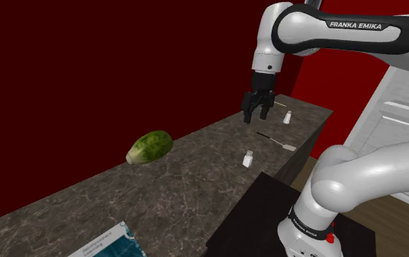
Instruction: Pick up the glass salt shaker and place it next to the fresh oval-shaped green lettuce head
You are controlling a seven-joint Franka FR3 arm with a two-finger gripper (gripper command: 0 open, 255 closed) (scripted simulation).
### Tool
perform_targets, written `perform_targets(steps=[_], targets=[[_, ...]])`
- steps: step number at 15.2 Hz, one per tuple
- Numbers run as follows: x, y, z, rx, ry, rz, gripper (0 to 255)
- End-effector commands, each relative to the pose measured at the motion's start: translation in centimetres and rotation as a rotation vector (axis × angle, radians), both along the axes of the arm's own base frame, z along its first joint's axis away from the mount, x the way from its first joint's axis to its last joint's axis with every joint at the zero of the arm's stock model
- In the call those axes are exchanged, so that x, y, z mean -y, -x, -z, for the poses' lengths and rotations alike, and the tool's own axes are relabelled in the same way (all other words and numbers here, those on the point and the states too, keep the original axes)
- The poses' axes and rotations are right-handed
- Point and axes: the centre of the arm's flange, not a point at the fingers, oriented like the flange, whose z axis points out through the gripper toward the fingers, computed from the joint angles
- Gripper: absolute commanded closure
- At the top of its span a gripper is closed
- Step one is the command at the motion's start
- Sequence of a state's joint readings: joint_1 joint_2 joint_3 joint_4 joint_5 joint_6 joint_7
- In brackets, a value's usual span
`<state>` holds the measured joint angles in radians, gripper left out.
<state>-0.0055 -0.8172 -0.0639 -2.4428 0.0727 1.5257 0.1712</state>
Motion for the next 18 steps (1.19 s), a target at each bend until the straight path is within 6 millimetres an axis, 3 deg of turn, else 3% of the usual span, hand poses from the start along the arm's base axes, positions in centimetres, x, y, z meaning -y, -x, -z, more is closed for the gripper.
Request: perform_targets(steps=[1, 18], targets=[[0.0, 0.0, 0.0, 0.000, 0.000, 0.000, 0], [13.4, -2.7, 16.7, 0.051, 0.062, -0.079, 0]])
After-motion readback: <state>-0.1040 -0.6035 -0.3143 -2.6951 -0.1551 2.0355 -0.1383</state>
